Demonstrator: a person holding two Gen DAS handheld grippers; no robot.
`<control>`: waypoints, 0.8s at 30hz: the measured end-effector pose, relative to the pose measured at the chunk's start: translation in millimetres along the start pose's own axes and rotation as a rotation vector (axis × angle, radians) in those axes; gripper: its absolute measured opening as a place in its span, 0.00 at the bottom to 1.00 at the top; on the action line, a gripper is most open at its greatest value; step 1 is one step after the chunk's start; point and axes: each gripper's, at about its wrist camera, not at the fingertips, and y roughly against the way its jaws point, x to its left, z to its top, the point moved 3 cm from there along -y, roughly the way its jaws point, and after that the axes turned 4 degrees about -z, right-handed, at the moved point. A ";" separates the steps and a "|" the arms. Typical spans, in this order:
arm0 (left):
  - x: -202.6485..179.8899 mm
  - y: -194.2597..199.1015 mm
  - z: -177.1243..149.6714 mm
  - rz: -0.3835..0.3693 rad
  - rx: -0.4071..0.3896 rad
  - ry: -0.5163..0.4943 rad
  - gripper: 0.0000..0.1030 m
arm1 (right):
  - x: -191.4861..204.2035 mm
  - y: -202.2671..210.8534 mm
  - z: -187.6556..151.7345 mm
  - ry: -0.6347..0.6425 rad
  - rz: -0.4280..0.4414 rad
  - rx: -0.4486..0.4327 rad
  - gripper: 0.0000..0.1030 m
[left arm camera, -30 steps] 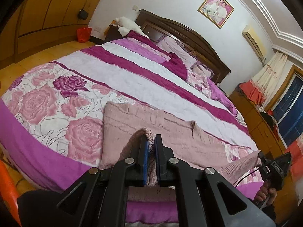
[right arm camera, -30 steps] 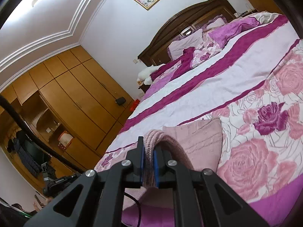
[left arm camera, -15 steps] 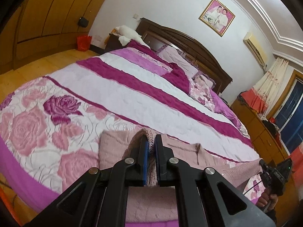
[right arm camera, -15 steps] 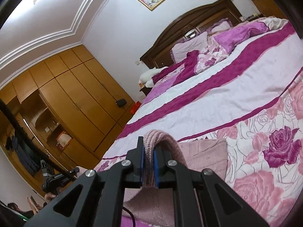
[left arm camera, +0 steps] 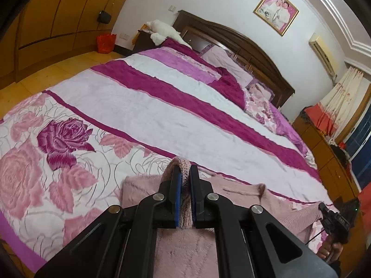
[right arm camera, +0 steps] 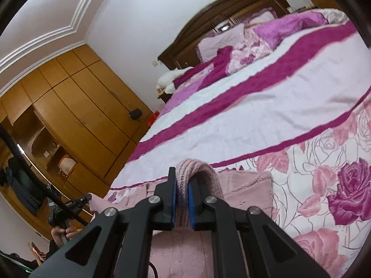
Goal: Fold small clothes
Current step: 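Lay the held hem over the collar and open both tools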
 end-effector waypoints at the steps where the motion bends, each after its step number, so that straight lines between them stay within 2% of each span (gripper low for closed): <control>1: 3.2 -8.2 1.3 0.015 0.010 -0.003 0.00 | -3.3 -5.1 0.6 -0.004 -0.011 0.010 0.08; 10: 30.8 -58.6 -13.0 0.098 0.114 0.026 0.00 | -31.1 -32.0 1.5 -0.047 -0.148 0.064 0.08; 15: 23.8 -74.2 -5.9 0.095 0.118 0.008 0.00 | -33.1 -45.2 8.3 -0.027 -0.184 0.066 0.08; 20: 14.5 -85.5 4.3 0.055 0.111 0.021 0.00 | -47.1 -48.1 9.1 -0.059 -0.241 0.082 0.08; 24: 1.9 -100.6 4.3 0.067 0.136 -0.091 0.00 | -63.9 -41.6 13.6 -0.116 -0.260 0.041 0.08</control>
